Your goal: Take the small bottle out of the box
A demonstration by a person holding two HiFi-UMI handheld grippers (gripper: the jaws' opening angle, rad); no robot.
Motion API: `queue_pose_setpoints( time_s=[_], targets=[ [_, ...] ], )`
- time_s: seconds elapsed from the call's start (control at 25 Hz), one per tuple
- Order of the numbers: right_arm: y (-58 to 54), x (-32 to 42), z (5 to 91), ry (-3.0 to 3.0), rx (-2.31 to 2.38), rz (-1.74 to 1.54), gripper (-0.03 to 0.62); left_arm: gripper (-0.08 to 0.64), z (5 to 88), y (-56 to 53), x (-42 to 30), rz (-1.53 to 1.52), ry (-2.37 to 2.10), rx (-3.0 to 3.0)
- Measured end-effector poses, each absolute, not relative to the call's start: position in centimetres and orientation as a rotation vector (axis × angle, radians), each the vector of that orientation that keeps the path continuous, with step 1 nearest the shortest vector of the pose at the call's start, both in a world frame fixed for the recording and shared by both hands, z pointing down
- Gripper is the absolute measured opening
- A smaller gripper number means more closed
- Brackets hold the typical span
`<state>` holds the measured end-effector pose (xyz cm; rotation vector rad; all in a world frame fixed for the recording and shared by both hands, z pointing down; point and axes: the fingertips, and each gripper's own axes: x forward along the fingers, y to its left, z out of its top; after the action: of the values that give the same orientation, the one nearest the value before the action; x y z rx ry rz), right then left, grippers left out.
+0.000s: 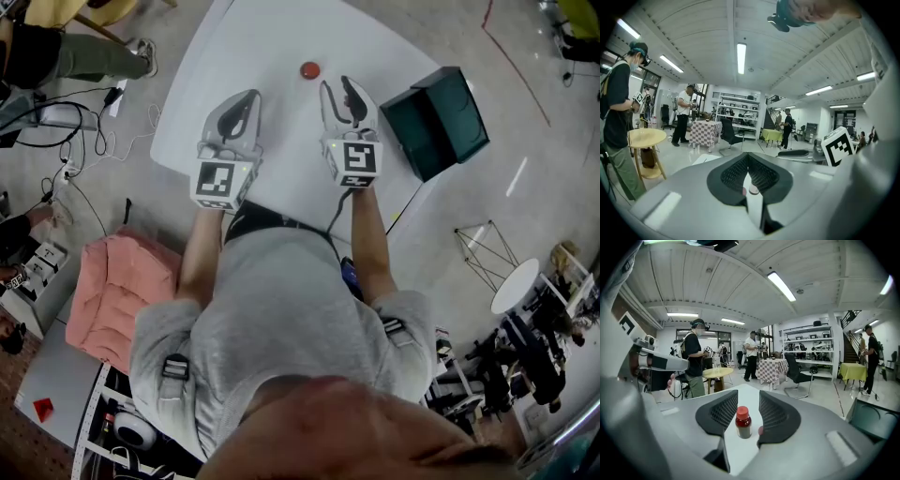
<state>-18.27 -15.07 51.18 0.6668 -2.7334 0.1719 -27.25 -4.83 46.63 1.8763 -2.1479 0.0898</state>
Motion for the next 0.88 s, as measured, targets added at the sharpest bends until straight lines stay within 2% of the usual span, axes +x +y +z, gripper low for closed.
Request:
queue_pose_setpoints(
  time_s=[0.88],
  targets=[
    [-12.0,-5.6,41.0,-2.858,0.818,0.013,0.064,0.012,37.1,-1.6,-17.6,0.024,-2.285,2.014]
  ],
)
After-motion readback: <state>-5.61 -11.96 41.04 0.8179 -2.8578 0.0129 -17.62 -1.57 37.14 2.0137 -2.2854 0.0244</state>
